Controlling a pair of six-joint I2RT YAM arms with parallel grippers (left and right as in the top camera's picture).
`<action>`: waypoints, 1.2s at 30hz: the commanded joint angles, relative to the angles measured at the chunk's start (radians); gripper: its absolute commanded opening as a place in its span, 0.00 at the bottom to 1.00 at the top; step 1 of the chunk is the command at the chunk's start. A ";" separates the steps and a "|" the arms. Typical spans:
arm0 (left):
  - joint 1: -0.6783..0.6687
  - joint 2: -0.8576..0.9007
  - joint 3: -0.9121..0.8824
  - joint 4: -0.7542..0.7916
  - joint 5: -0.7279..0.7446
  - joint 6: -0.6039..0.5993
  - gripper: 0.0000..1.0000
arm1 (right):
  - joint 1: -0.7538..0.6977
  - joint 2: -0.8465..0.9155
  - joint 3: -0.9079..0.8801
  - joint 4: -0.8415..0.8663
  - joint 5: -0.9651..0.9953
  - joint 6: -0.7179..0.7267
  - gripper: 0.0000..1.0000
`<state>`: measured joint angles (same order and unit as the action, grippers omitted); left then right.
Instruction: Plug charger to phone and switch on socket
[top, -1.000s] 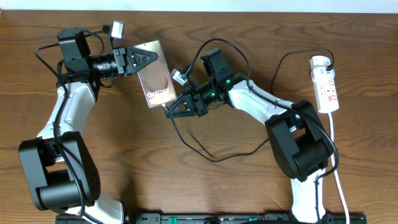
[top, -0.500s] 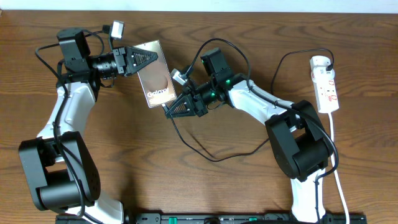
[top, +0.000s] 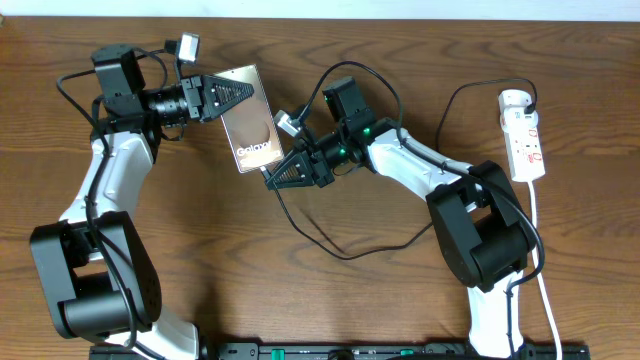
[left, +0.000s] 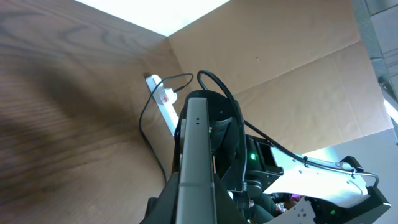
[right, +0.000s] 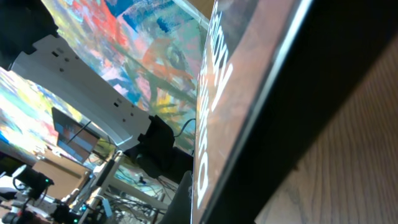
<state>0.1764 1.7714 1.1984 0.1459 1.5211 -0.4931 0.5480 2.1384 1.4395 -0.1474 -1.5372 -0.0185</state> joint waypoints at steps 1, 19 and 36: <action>-0.001 -0.002 0.000 0.018 0.049 0.003 0.07 | -0.008 -0.008 0.005 0.054 -0.021 0.072 0.01; -0.001 -0.002 0.000 0.035 0.022 0.003 0.08 | -0.006 -0.008 0.005 0.316 0.021 0.329 0.01; 0.094 -0.002 0.000 0.306 0.015 -0.266 0.07 | -0.013 -0.008 0.005 0.262 0.065 0.359 0.01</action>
<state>0.2264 1.7714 1.1965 0.3882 1.5135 -0.6205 0.5415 2.1410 1.4200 0.1169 -1.4876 0.3309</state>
